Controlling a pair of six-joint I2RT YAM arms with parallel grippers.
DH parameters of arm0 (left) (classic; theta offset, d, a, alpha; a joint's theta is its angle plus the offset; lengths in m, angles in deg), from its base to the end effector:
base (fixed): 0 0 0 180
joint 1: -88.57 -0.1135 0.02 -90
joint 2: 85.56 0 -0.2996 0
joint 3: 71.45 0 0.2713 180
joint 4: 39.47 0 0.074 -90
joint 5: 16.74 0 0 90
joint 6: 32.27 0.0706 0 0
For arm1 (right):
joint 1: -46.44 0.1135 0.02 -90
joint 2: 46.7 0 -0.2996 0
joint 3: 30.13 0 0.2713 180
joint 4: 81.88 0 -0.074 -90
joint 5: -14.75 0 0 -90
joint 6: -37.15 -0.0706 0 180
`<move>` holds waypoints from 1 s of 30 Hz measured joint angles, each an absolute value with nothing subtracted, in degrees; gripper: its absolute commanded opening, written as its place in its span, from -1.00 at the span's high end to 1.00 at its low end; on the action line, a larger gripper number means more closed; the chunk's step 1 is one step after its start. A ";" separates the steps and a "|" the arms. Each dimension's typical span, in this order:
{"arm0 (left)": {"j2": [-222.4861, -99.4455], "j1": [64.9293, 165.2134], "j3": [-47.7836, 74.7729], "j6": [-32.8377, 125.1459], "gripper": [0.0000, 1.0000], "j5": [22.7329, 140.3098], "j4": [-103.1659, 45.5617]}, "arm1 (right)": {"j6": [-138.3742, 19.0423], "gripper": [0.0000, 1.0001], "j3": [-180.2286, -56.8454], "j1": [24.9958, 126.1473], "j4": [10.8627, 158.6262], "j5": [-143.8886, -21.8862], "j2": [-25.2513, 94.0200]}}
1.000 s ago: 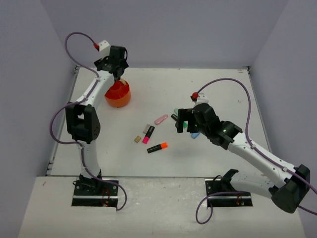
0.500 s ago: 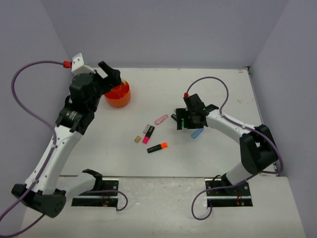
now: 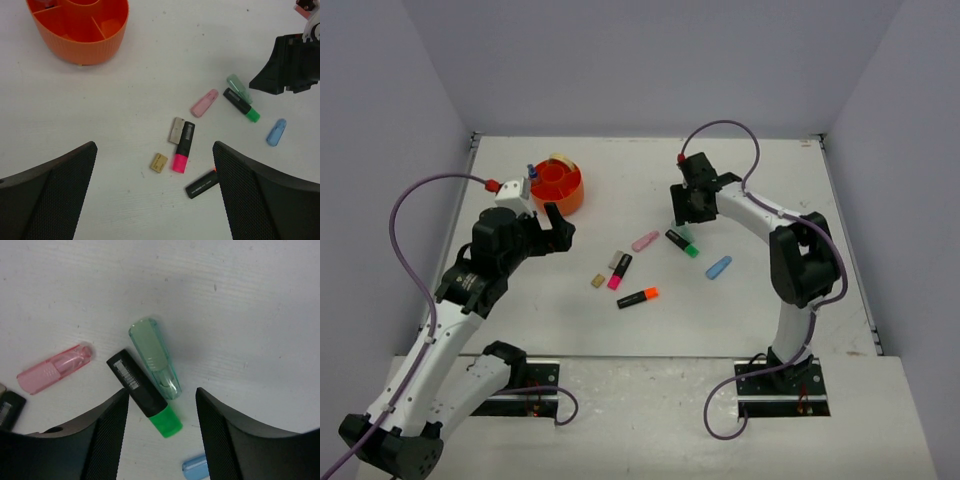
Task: Sort the stationery into containers
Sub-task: Pick up the pen from the center of the board.
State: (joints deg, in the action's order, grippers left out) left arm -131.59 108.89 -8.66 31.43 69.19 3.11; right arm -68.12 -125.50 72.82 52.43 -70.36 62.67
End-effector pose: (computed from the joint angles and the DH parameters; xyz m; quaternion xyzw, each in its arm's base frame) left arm 0.1910 -0.0654 0.3445 -0.0630 0.8445 -0.1825 0.4995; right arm 0.4107 0.1970 0.2059 -0.0822 0.9609 0.0544 0.2588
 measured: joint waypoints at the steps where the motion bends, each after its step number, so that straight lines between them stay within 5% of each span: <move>1: -130.72 108.90 -9.20 31.71 -1.00 68.81 3.45 | -67.69 -0.06 -126.55 72.67 52.35 -70.31 63.76; 18: -130.81 108.89 -10.53 34.57 -1.00 65.84 3.26 | -64.06 0.08 -130.68 72.08 48.33 -71.35 73.12; 27: -131.11 108.89 -10.35 34.80 -1.00 66.75 3.17 | -63.03 0.90 -132.05 71.66 46.85 -73.13 73.94; 30: -131.94 108.89 -9.74 34.40 -1.00 68.24 2.37 | -63.32 1.00 -132.05 71.61 46.75 -72.80 73.90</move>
State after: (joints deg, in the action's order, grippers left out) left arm -131.94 108.89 -9.74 34.40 68.24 2.37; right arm -63.32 -132.05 71.61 46.75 -72.80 73.90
